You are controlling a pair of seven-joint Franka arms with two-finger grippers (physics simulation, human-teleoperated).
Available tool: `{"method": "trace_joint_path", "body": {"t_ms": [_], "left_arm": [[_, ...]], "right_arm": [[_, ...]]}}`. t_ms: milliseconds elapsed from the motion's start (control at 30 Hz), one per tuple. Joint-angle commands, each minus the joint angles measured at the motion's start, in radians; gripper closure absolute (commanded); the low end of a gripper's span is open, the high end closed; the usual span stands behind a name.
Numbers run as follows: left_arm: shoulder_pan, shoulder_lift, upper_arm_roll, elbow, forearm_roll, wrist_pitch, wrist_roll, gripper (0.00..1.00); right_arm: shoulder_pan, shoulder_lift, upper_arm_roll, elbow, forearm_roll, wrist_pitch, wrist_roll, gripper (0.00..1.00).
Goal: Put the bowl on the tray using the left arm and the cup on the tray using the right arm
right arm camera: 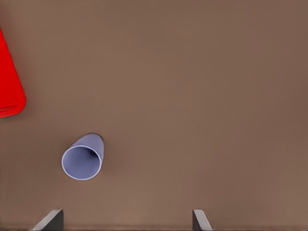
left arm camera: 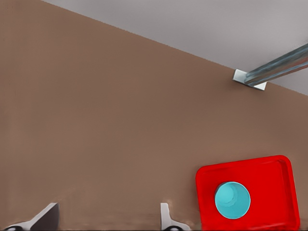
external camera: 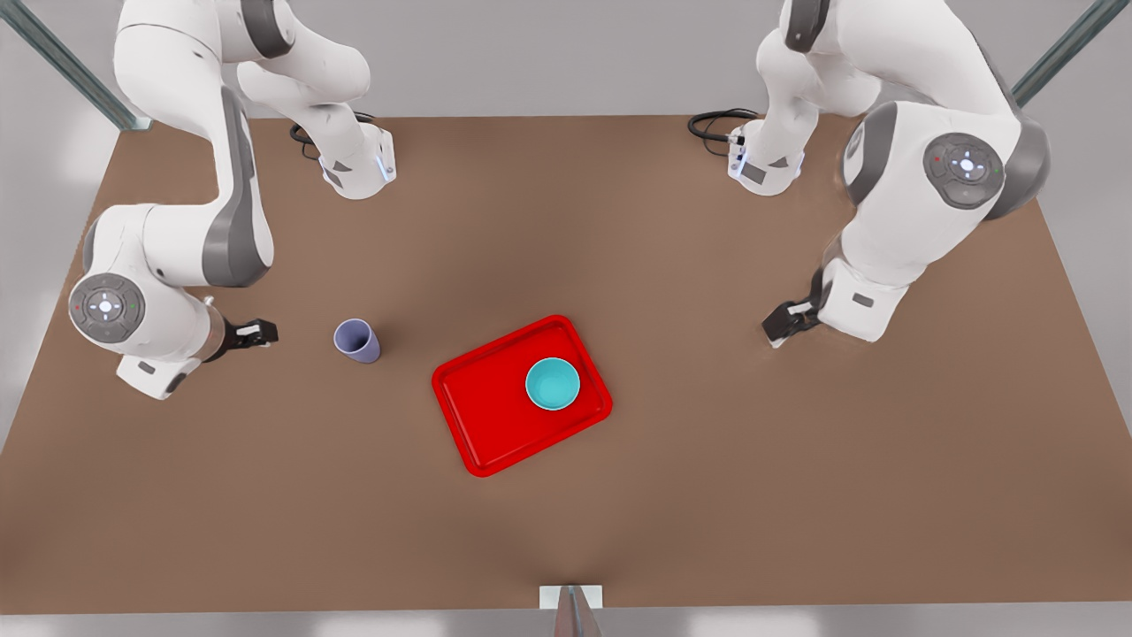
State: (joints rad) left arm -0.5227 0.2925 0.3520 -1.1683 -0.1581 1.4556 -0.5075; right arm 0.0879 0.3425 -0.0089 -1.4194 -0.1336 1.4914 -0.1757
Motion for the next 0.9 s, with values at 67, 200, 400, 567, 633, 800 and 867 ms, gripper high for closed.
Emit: {"method": "trace_joint_path", "body": {"t_ms": [67,200,400,567,633,800,867], "left_arm": [[0.17,-0.164,-0.231,-0.189,0.16,-0.112,0.477,0.0],[0.173,-0.157,-0.223,-0.178,0.158,-0.124,0.475,0.0],[0.171,-0.161,-0.222,-0.175,0.157,-0.185,0.477,0.0],[0.171,-0.161,-0.223,-0.175,0.155,-0.204,0.475,0.0],[0.171,-0.159,-0.223,-0.175,0.157,-0.204,0.474,0.0],[0.171,-0.157,-0.223,-0.175,0.157,-0.202,0.474,0.0],[0.171,-0.157,-0.223,-0.175,0.157,-0.204,0.474,0.0]], "right_arm": [[0.032,0.05,0.003,-0.116,0.104,0.033,0.263,0.0],[0.032,-0.1,0.018,-0.535,0.085,0.484,0.268,0.0],[-0.007,-0.155,0.018,-0.72,0.055,0.783,0.271,0.0],[-0.016,-0.132,0.018,-0.708,0.06,0.8,0.32,0.0],[-0.017,-0.129,0.018,-0.716,0.065,0.797,0.338,0.0],[-0.017,-0.122,0.021,-0.759,0.069,0.787,0.344,0.0],[-0.017,-0.122,0.021,-0.763,0.069,0.776,0.344,0.0]]}}
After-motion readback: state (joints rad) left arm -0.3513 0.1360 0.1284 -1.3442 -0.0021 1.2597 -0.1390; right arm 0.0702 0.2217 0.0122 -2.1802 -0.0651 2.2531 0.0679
